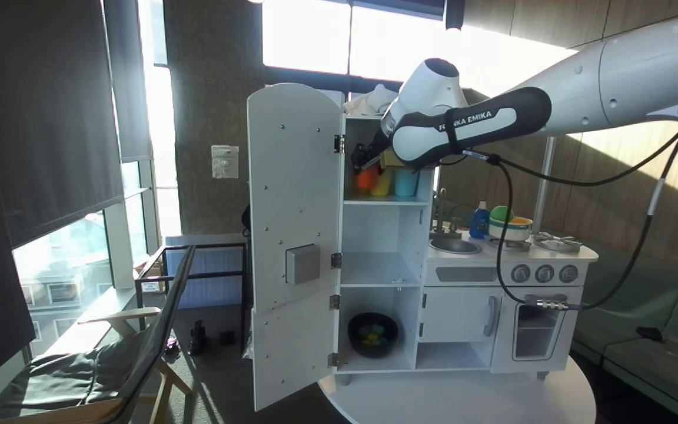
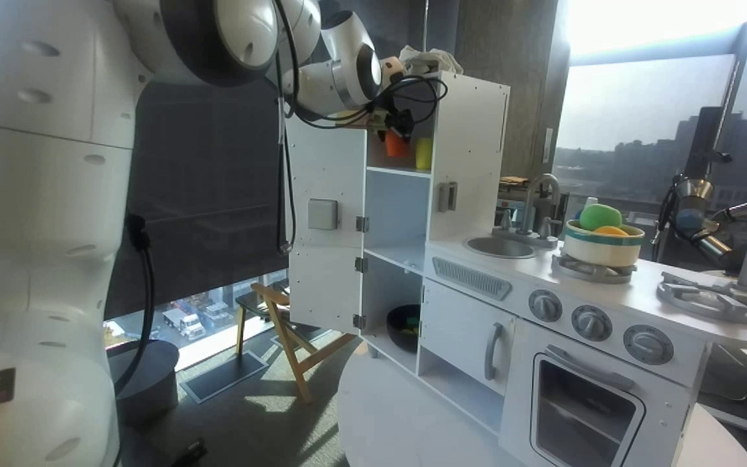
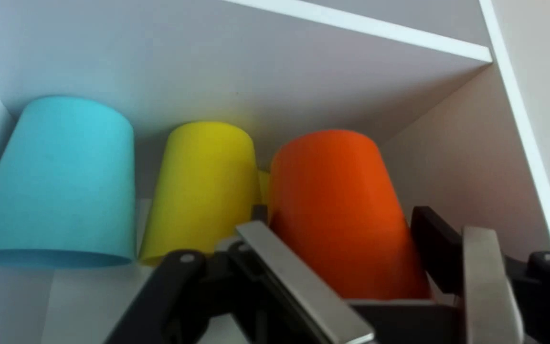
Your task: Move the orange cup to the top compartment of the cabinet
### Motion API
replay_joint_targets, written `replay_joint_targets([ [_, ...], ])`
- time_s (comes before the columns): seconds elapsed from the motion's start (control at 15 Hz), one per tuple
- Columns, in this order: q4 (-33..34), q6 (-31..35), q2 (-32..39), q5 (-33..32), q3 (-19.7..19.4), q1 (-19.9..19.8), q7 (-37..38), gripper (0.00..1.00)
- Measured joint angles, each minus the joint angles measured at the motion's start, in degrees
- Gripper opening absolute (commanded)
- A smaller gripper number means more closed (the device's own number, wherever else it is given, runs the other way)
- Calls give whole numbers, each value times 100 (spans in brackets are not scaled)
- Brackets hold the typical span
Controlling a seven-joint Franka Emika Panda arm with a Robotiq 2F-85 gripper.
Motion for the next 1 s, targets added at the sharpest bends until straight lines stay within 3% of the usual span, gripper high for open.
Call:
replay_joint_targets([
  [0.07, 196, -129, 161, -33, 0, 67, 7, 50],
  [0.2, 530, -323, 393, 129, -633, 727, -27, 50],
  [0.33, 801, -520, 547, 301, -1295, 1336, -66, 94],
  [0.67, 1286, -844, 720, 519, -2191, 2065, -80, 100],
  [1.0, 1567, -1330, 801, 724, -2408, 2273, -129, 100],
])
